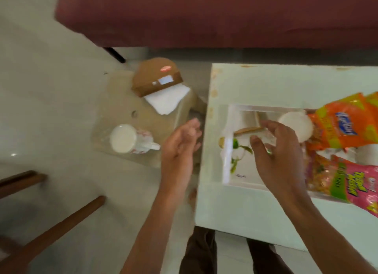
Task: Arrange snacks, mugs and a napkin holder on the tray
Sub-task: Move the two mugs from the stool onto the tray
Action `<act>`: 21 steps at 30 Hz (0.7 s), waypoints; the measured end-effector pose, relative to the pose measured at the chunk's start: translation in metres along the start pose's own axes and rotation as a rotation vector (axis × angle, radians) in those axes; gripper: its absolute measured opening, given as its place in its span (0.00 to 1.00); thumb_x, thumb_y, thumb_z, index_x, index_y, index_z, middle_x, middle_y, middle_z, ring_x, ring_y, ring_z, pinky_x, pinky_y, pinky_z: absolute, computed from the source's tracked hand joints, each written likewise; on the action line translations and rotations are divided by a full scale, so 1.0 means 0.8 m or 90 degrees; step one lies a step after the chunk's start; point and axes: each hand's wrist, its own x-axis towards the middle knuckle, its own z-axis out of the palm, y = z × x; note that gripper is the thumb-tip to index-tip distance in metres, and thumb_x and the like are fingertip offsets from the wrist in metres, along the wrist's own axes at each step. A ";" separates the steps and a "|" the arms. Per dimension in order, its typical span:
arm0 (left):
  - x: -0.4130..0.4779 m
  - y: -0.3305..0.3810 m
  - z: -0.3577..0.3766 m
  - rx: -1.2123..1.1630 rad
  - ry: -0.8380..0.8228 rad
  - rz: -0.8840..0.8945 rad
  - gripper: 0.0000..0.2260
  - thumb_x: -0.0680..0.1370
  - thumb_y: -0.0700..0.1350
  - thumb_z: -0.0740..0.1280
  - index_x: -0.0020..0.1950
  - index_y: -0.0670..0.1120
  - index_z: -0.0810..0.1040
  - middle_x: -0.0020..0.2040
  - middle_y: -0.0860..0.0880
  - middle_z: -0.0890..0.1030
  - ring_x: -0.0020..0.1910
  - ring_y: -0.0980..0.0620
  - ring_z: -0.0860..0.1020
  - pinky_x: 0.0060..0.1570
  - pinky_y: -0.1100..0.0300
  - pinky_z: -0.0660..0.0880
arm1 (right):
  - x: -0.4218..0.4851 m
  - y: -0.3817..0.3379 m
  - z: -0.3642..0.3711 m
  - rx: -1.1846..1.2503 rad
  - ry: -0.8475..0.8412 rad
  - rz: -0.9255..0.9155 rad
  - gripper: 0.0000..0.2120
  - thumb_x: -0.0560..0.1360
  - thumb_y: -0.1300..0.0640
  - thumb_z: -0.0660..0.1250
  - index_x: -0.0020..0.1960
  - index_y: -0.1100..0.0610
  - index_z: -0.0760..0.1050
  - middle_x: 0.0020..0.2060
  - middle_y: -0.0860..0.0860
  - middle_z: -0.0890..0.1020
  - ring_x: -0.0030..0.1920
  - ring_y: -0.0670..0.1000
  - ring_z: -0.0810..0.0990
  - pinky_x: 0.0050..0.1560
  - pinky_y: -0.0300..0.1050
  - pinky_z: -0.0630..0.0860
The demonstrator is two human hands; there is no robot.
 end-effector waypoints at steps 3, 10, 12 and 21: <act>-0.011 0.001 -0.106 0.044 0.175 0.103 0.09 0.82 0.44 0.66 0.59 0.48 0.82 0.58 0.46 0.85 0.60 0.46 0.83 0.57 0.49 0.80 | -0.023 -0.026 0.053 0.018 -0.105 -0.045 0.15 0.78 0.56 0.68 0.64 0.53 0.76 0.58 0.46 0.78 0.55 0.39 0.76 0.51 0.26 0.73; 0.036 -0.042 -0.242 0.033 0.290 -0.027 0.10 0.83 0.42 0.63 0.63 0.47 0.78 0.63 0.47 0.81 0.66 0.47 0.79 0.64 0.48 0.77 | -0.046 -0.064 0.197 -0.056 -0.286 -0.165 0.18 0.77 0.56 0.69 0.67 0.54 0.76 0.61 0.47 0.80 0.60 0.44 0.77 0.62 0.32 0.71; 0.056 -0.052 -0.251 0.019 0.225 -0.080 0.11 0.84 0.42 0.62 0.65 0.48 0.78 0.65 0.48 0.81 0.66 0.49 0.78 0.65 0.51 0.77 | -0.044 -0.071 0.232 -0.080 -0.286 -0.192 0.19 0.78 0.57 0.68 0.68 0.54 0.74 0.63 0.47 0.78 0.61 0.44 0.75 0.57 0.20 0.61; 0.090 -0.050 -0.239 0.001 0.131 -0.118 0.12 0.85 0.49 0.59 0.53 0.54 0.82 0.44 0.62 0.85 0.52 0.60 0.82 0.54 0.59 0.80 | -0.033 -0.072 0.284 -0.084 -0.217 -0.177 0.10 0.76 0.58 0.71 0.57 0.54 0.82 0.49 0.48 0.86 0.47 0.47 0.82 0.49 0.41 0.79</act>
